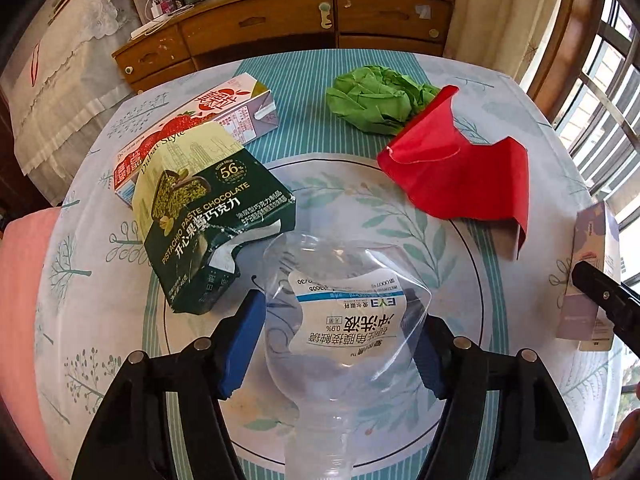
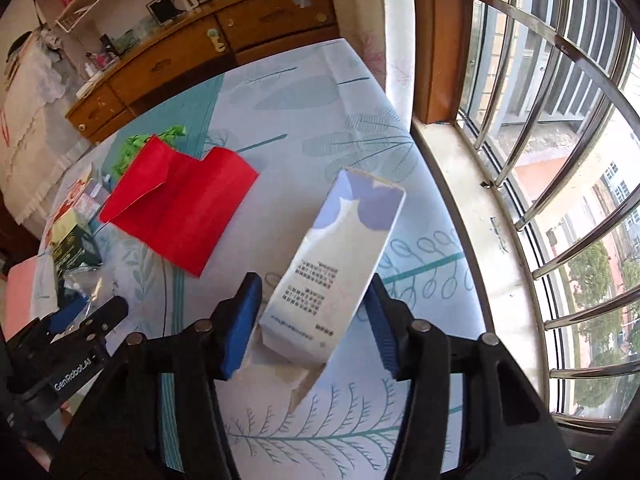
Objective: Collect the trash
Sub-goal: 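Grasp the clear plastic bottle with the left tool while the right grasps the white-purple carton, then carry the clear bottle and carton down over the blue bin with both tools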
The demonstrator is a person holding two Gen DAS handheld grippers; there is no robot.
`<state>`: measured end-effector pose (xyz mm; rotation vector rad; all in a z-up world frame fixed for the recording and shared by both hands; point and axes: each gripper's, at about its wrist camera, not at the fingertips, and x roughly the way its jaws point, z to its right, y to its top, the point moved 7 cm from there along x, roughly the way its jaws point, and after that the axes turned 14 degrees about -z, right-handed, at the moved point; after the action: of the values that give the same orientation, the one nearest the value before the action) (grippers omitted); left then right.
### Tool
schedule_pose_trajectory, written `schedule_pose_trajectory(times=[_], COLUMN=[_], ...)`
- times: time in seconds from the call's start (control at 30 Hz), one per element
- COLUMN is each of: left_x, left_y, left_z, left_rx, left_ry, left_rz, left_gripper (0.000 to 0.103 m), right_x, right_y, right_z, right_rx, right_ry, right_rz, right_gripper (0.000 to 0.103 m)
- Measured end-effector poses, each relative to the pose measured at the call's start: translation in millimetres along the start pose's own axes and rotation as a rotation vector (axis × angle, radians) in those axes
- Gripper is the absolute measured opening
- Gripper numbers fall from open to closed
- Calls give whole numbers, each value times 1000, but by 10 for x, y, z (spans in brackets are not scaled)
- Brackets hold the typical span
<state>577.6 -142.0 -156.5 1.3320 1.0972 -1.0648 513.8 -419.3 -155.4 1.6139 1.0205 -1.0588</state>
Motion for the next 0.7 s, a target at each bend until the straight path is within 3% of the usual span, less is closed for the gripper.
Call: schedule_pose_trajectory(times=[0.03,0.23,0.27,0.3,0.4,0.53,0.7], left_x=[-9,-150,-231,-349,-540,-764,-1149], left_y=[-40,-427,-501,-604,-860,-1232,-1738], left_z=[1,11,19,-14,-59,-105,-363], left_rx=[12,122,144,166,179,228,237], left_ry=[-1,-85,-96,-105,-211,-199,-253], left_rz=[1,11,34,59,35,66,95], left_gripper=[68,64,38,28,26,25,25], right_x=[-8,-183,-241,-301,-525,-814,-1197], right_y=[-60,-548,-648,-739,-1055,-1460,-1989], right_z=[-16,-75,-97,-120,-212,-359,-590], right_rx=[-12,-71,-81,-89,-113,-138,-207], right_ry=[26,120,138,154,210,261,285], right_rz=[1,30,40,48,78,98,133], right_gripper=[35,33,33,33,33,33,33])
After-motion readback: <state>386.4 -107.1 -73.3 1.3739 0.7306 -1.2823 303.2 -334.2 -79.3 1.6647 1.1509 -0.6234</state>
